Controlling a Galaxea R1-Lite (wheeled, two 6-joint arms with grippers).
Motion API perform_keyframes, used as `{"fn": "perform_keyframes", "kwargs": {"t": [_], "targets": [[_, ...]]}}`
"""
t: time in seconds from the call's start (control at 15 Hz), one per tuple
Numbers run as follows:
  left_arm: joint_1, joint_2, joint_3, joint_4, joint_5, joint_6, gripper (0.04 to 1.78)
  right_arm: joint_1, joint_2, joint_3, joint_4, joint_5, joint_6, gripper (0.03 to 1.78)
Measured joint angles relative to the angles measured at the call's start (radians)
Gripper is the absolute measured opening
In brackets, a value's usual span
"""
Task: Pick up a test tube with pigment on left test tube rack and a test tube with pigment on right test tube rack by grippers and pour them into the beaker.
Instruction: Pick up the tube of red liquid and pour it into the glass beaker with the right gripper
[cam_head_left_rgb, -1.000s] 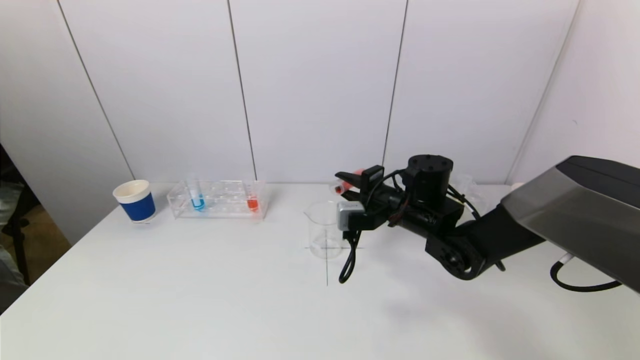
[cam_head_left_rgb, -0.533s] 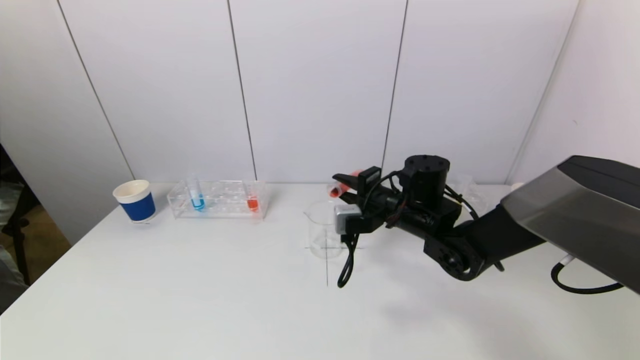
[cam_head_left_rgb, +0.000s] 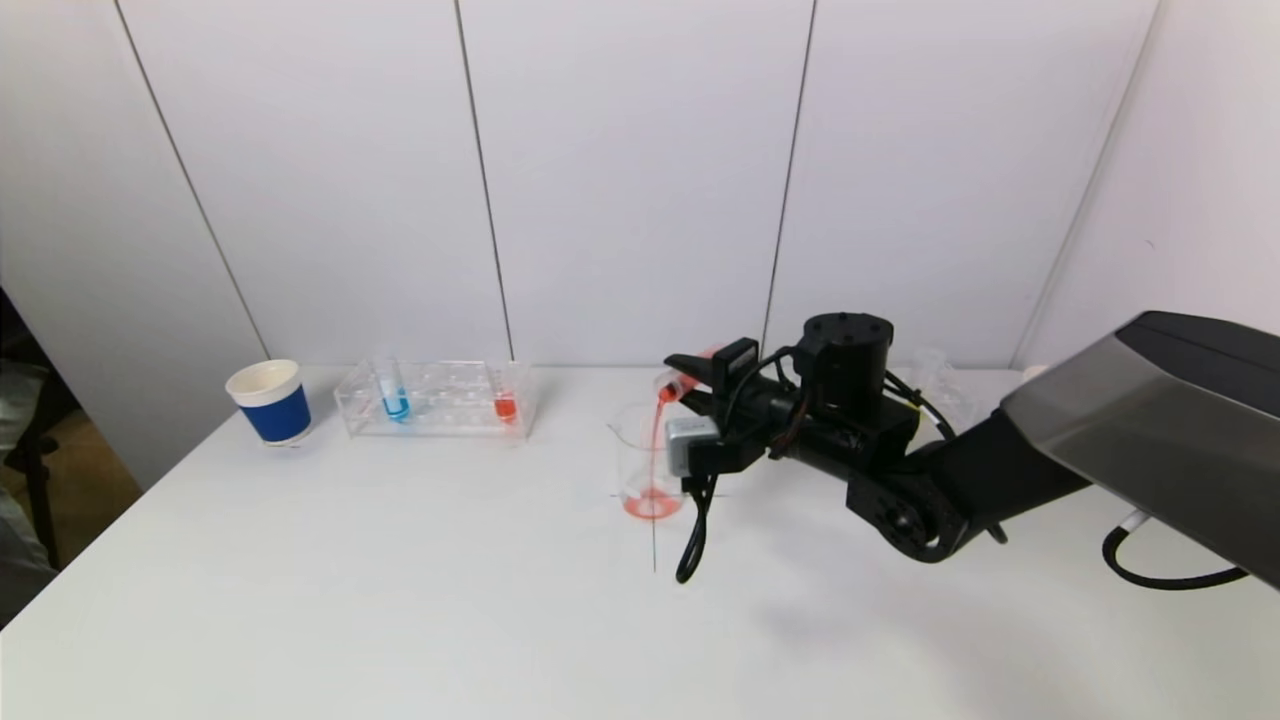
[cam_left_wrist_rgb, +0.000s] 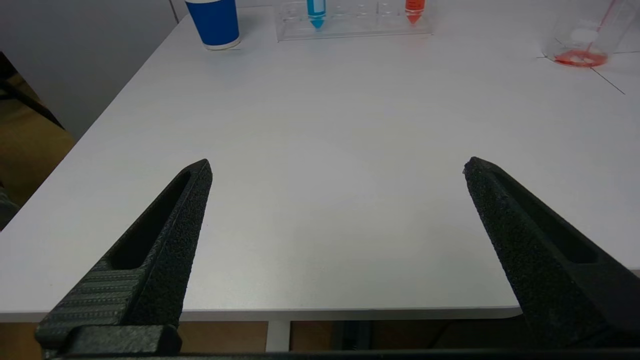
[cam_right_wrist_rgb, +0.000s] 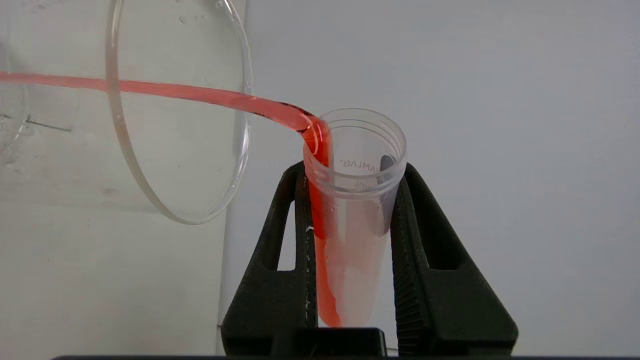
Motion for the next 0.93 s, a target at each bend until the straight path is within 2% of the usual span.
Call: {"fn": "perform_keyframes", "kwargs": {"t": [0.47,0.93], "targets": [[0.0,0.0,0.0,0.0,0.0,0.0,1.76,0.002,-0.016,-0.009,0.058,-0.002,-0.044,0.48],[0.0,0.0,0.0,0.0,0.0,0.0,1.76,0.011,-0.039,-0.019,0.121,-0.037,-0.086,0.48]]}}
